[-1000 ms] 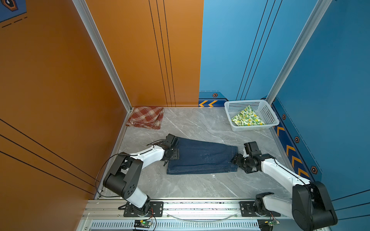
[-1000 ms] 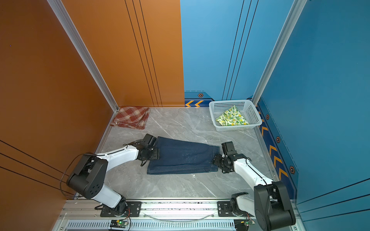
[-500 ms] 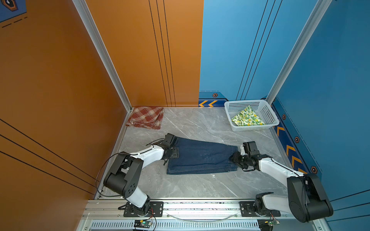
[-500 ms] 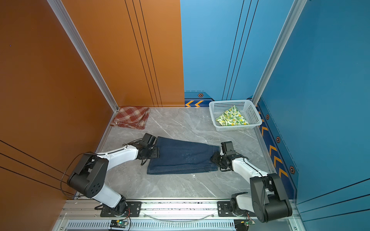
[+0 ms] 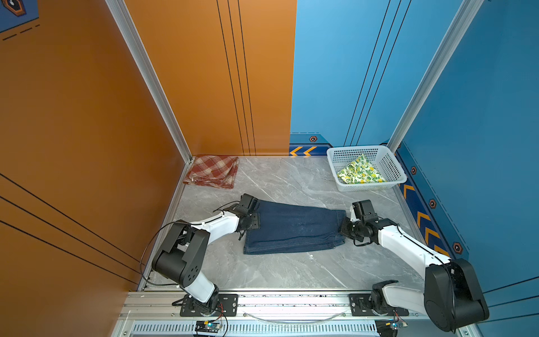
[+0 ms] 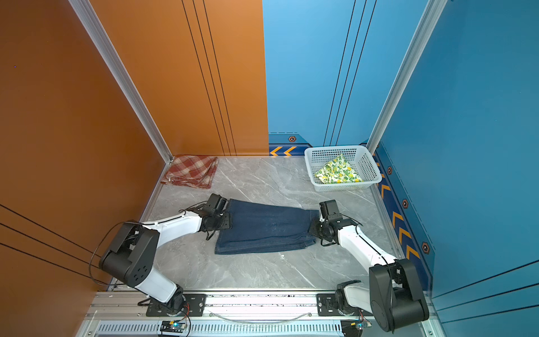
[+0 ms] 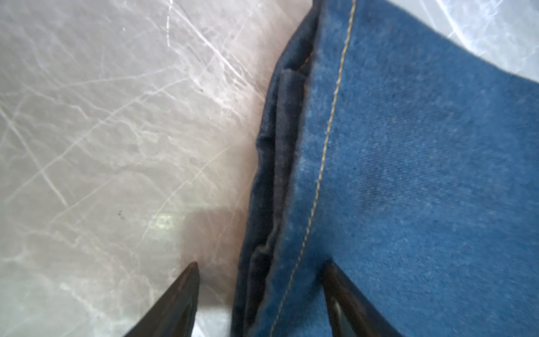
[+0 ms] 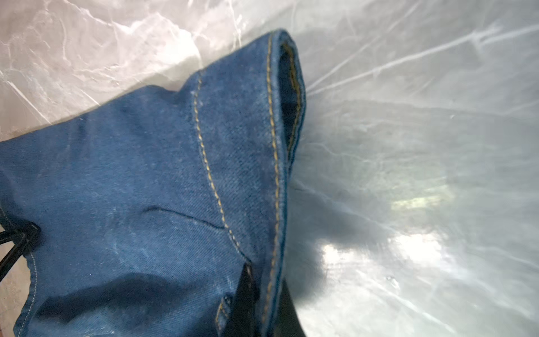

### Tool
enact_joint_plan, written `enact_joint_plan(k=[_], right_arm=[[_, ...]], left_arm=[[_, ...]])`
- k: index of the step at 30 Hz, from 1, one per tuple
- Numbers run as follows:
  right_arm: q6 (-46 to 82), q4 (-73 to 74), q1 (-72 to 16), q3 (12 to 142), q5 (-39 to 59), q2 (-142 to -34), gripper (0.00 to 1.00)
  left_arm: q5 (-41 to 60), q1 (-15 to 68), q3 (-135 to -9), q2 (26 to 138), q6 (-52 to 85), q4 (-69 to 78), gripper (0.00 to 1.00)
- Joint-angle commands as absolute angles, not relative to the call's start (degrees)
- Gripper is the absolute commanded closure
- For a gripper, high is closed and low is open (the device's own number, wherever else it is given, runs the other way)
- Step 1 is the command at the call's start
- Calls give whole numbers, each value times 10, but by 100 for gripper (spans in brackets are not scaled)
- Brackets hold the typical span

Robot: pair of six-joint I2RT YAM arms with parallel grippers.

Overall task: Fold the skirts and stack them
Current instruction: 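Lift the end at the right gripper and fold it over toward the left gripper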

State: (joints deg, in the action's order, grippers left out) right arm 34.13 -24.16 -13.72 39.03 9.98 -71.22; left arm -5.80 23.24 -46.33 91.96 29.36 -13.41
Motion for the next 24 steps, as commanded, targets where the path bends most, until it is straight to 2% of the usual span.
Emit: enact_joint_plan(k=[1, 10, 14, 17, 22, 23, 24], right_arm=[[302, -323, -165, 442, 16, -697, 100], [275, -407, -295, 579, -91, -748, 100], [278, -414, -360, 647, -94, -792, 100], [294, -399, -398, 697, -77, -833, 100], [361, -257, -452, 720, 34, -901, 100], [375, -224, -458, 723, 62, -915, 98], [386, -194, -463, 725, 83, -926, 88]], left_arm=[[-15, 232, -440, 963, 305, -161, 33], [-3, 242, -439, 982, 312, -138, 34], [4, 243, -435, 989, 317, -126, 34], [11, 244, -430, 992, 319, -115, 34], [26, 244, -426, 995, 324, -92, 34], [28, 243, -425, 996, 326, -88, 34], [31, 243, -423, 996, 327, -86, 34]])
